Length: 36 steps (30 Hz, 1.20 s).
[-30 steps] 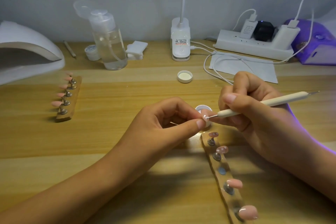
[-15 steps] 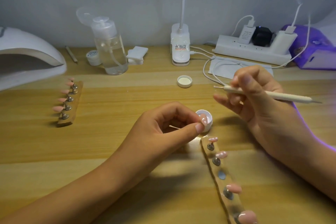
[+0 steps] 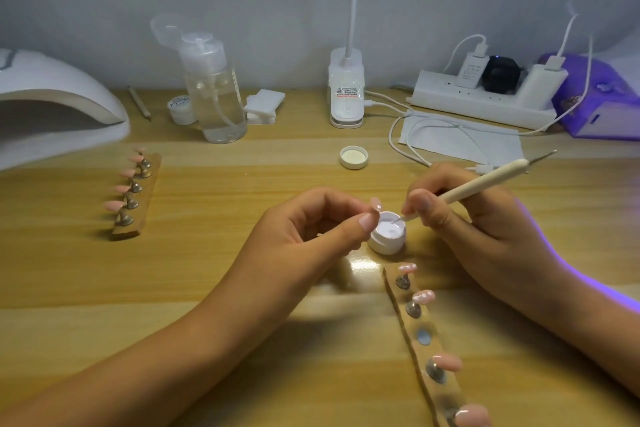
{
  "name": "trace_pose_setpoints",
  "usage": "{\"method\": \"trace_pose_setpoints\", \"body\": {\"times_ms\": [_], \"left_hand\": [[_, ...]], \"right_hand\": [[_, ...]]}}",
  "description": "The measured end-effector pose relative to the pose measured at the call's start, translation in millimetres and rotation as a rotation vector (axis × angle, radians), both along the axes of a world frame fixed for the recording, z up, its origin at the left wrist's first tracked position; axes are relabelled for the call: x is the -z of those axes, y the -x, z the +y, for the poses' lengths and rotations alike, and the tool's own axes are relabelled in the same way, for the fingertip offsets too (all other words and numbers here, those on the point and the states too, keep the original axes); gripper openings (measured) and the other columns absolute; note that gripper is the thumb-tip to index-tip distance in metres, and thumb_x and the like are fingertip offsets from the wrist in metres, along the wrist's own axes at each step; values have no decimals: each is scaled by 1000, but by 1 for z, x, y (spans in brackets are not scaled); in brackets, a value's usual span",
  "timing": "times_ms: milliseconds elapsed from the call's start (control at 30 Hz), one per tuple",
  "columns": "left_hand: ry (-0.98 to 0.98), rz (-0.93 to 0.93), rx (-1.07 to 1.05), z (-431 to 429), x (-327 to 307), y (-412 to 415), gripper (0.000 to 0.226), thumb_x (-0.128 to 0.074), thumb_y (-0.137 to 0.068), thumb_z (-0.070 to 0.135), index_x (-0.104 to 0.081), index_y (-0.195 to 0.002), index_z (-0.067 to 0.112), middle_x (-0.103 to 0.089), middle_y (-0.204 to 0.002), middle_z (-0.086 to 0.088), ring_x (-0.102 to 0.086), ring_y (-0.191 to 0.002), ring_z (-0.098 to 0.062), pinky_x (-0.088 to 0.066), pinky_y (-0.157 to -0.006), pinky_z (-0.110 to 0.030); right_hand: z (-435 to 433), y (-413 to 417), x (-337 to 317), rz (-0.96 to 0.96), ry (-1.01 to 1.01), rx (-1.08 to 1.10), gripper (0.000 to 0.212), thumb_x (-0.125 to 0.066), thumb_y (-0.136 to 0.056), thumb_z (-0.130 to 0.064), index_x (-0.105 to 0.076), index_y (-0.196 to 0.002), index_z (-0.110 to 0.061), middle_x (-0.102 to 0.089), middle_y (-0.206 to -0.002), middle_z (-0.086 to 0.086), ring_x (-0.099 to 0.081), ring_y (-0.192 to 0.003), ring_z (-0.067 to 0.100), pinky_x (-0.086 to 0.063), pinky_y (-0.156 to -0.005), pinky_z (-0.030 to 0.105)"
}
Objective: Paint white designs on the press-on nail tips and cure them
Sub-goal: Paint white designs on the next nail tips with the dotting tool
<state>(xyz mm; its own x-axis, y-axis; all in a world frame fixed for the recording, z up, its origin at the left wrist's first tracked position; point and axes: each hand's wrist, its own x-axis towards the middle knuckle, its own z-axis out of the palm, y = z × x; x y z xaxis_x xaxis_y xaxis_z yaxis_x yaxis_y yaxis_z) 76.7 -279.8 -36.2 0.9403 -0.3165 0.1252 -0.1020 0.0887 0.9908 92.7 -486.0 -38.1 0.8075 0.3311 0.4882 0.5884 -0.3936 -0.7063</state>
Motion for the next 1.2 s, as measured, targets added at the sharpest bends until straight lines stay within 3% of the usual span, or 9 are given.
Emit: {"method": "trace_pose_setpoints", "body": {"times_ms": [100, 300, 433, 567, 733, 833, 1000, 1200], "left_hand": [[-14, -13, 0, 0, 0, -1, 5, -69, -77, 29, -73, -81, 30, -68, -76, 8, -59, -70, -2, -46, -66, -10], [-20, -15, 3, 0, 2, -1, 7, -69, -77, 29, -73, -83, 31, -70, -78, 8, -59, -72, -2, -46, -67, -11], [-26, -4, 24, 0, 3, -1, 8, -69, -79, 26, -73, -84, 30, -73, -86, 9, -61, -75, 0, -49, -72, -14], [-48, -9, 61, -1, 5, 0, 10, -69, -80, 23, -73, -85, 31, -74, -90, 12, -63, -78, 1, -49, -72, -13], [-71, -18, 86, 1, 7, -1, 7, -71, -80, 24, -73, -86, 28, -73, -89, 7, -63, -81, -4, -50, -74, -16], [-96, -31, 99, 1, 7, -1, 6, -72, -81, 24, -72, -86, 24, -73, -89, 4, -63, -80, -4, -50, -73, -15], [-105, -52, 127, 0, 5, 0, 5, -72, -80, 30, -72, -84, 27, -71, -81, 10, -60, -72, 1, -44, -65, -9], [-99, -50, 122, -1, 3, 1, 5, -72, -80, 21, -73, -79, 26, -70, -75, 12, -60, -70, 1, -44, -64, -10]], "right_hand": [[0, -1, 2, 22, 39, -13, 25, -48, -95, -33, -61, -86, -13, -58, -76, -4, -55, -71, 18, -43, -64, 26], [0, -1, 2, -8, 82, -24, 27, -49, -95, -33, -62, -86, -12, -58, -77, -5, -54, -72, 17, -42, -63, 26], [1, 2, -1, 5, -127, -1, 19, -55, -95, -25, -60, -89, -9, -60, -79, 0, -56, -73, 17, -46, -68, 27], [4, 6, -6, 117, -421, 40, 15, -59, -86, -28, -57, -90, -14, -63, -78, -8, -60, -76, 7, -50, -73, 19], [3, 7, -5, 262, -570, 26, 19, -75, -77, -21, -57, -77, -28, -57, -76, -4, -55, -76, 12, -47, -81, 36], [3, 8, -6, 358, -652, -87, 14, -67, -76, -23, -54, -70, -26, -54, -70, -5, -53, -68, 9, -50, -84, 35], [10, 12, -10, 458, -730, -142, 28, -71, -79, -16, -51, -61, -22, -49, -57, -2, -52, -56, 8, -56, -78, 37], [14, 16, -12, 505, -748, -168, 20, -68, -71, -17, -52, -59, -18, -56, -60, -2, -62, -55, 7, -57, -63, 27]]}}
